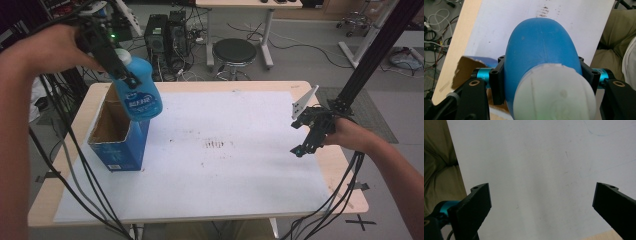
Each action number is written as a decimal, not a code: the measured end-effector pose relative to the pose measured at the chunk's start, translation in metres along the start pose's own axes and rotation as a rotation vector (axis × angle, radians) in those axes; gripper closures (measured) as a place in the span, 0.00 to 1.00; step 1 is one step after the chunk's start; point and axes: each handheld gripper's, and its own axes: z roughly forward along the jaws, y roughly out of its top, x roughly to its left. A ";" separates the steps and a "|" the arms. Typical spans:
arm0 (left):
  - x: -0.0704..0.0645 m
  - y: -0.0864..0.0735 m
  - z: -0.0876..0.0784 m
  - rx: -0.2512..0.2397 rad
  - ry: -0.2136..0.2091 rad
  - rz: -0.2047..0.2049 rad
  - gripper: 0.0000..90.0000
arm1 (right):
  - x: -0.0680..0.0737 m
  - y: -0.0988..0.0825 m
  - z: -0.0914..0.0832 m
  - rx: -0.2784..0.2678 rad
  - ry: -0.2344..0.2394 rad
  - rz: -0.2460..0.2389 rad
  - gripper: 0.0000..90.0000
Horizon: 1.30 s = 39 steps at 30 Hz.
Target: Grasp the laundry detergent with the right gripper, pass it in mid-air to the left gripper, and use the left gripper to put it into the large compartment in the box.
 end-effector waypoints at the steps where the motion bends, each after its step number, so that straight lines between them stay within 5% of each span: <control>1: 0.002 -0.005 -0.003 -0.002 0.005 -0.009 0.42 | 0.000 0.000 0.000 -0.002 0.000 -0.004 0.01; 8: 0.011 -0.032 -0.016 0.016 0.032 -0.046 0.42 | 0.002 0.000 0.000 0.008 -0.007 0.012 0.01; 21: 0.027 -0.065 -0.011 0.019 0.044 -0.070 0.42 | 0.003 -0.004 0.005 0.004 -0.012 0.036 0.01; 30: 0.037 -0.079 0.010 0.032 0.040 -0.087 0.42 | 0.003 -0.008 0.006 -0.009 -0.020 0.058 0.01; 39: 0.040 -0.094 0.059 0.081 0.026 -0.046 0.42 | 0.004 -0.013 0.012 -0.004 -0.014 0.079 0.01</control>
